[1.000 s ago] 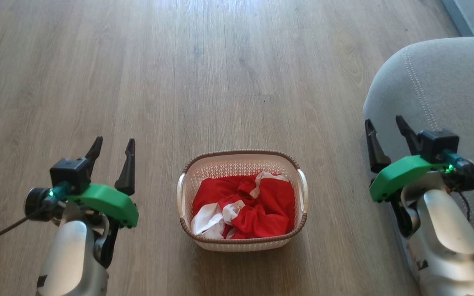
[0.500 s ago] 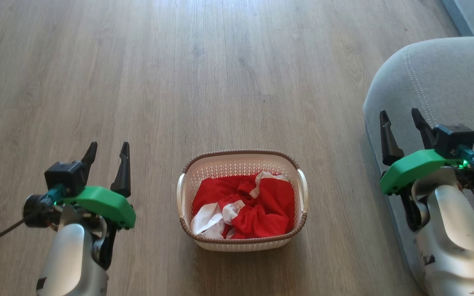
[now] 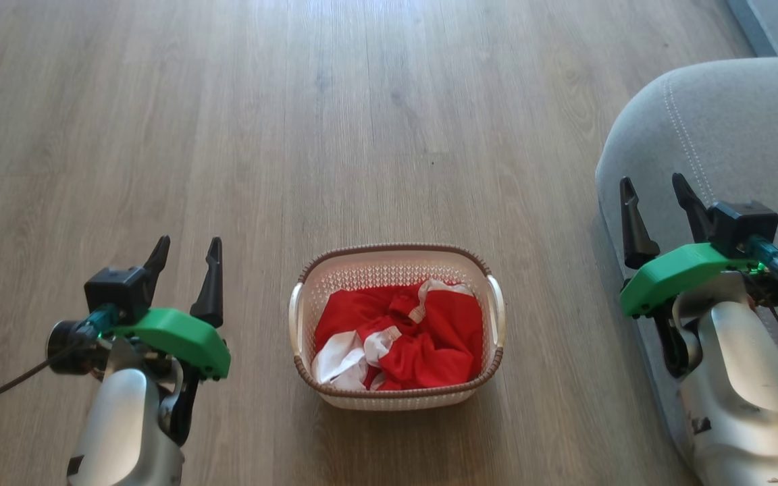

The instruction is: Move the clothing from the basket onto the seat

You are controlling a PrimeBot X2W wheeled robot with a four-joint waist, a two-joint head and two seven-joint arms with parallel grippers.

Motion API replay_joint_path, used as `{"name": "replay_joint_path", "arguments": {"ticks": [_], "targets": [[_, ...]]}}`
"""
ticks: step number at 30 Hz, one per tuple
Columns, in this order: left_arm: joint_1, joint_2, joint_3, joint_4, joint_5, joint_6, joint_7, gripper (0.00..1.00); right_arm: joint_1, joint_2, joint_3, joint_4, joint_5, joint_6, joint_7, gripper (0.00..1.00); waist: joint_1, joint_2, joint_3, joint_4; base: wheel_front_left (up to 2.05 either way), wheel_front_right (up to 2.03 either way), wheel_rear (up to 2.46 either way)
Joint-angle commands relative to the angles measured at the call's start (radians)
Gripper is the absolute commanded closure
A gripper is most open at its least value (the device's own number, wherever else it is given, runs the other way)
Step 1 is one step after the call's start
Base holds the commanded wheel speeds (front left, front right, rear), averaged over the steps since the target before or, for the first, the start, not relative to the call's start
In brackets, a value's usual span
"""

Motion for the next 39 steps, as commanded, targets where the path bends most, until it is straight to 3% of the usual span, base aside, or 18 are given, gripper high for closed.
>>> {"name": "replay_joint_path", "arguments": {"ticks": [1,9,17,39], "targets": [[-0.035,0.017,0.022,-0.028,-0.009,-0.001,-0.013,0.0,-0.032,0.01,0.027,-0.041,-0.001,0.0,-0.013,0.0,0.0,0.0,0.006,-0.003,0.0,0.0,0.0],[-0.037,0.03,-0.014,-0.027,-0.029,-0.001,-0.013,0.0,-0.056,0.021,0.042,-0.098,0.004,0.0,-0.013,0.0,0.0,0.0,0.085,-0.021,0.0,0.0,0.0],[-0.077,0.051,-0.062,-0.031,-0.06,-0.001,-0.013,0.0,-0.11,0.037,0.05,-0.207,0.002,0.0,-0.013,0.0,0.0,0.0,0.23,-0.044,0.0,0.0,0.0],[-0.246,0.146,-0.317,0.02,-0.151,-0.001,-0.013,0.0,-0.292,0.047,0.145,-0.445,0.08,0.0,-0.013,0.0,0.0,0.0,0.608,-0.167,0.0,0.0,0.0]]}}
